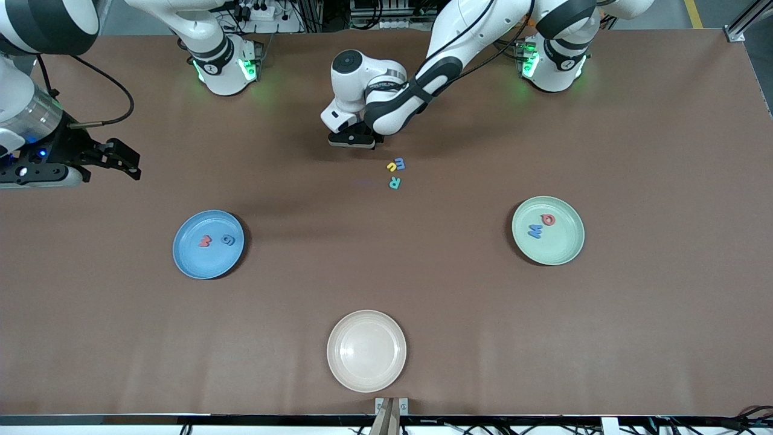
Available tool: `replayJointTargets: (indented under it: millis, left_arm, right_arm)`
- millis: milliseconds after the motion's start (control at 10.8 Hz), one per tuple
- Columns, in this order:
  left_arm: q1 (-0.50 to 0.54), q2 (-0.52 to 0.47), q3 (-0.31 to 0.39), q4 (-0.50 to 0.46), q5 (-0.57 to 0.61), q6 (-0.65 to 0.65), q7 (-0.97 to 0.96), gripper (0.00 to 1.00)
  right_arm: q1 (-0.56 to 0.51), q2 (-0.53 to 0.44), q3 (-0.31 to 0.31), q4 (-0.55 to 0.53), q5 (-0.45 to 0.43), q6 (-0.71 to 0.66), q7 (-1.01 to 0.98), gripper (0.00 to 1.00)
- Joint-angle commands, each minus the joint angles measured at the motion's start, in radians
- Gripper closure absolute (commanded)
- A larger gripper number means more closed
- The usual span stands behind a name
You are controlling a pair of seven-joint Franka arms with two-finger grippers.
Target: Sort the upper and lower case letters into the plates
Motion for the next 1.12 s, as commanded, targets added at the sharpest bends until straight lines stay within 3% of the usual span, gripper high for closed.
replayJointTargets:
  millis: [0, 279, 465, 651, 837, 1023]
  left_arm:
    - [-0.004, -0.003, 0.003, -0.02, 0.017, 0.017, -0.071, 0.0]
    - [-0.01, -0.003, 0.003, -0.02, 0.017, 0.016, -0.091, 0.15]
    - [-0.01, -0.004, 0.003, -0.02, 0.017, 0.008, -0.094, 0.19]
    - [-0.008, -0.003, 0.003, -0.018, 0.017, 0.008, -0.088, 0.31]
    - [-0.008, -0.004, 0.001, -0.018, 0.016, 0.008, -0.092, 0.6]
    - [-0.008, -0.001, 0.001, -0.018, 0.014, 0.008, -0.094, 0.64]
  right_arm:
    - [-0.008, -0.002, 0.008, 0.023, 0.009, -0.017, -0.015, 0.0]
    - [-0.011, 0.0, 0.007, 0.053, 0.011, -0.029, -0.016, 0.0]
    - [-0.015, -0.009, 0.004, 0.053, 0.009, -0.03, -0.016, 0.0]
    - [-0.017, -0.008, 0.002, 0.105, 0.009, -0.085, -0.015, 0.0]
    - [-0.018, -0.011, 0.001, 0.153, 0.009, -0.142, -0.013, 0.0]
    - [-0.021, -0.008, -0.012, 0.185, 0.023, -0.193, -0.013, 0.0]
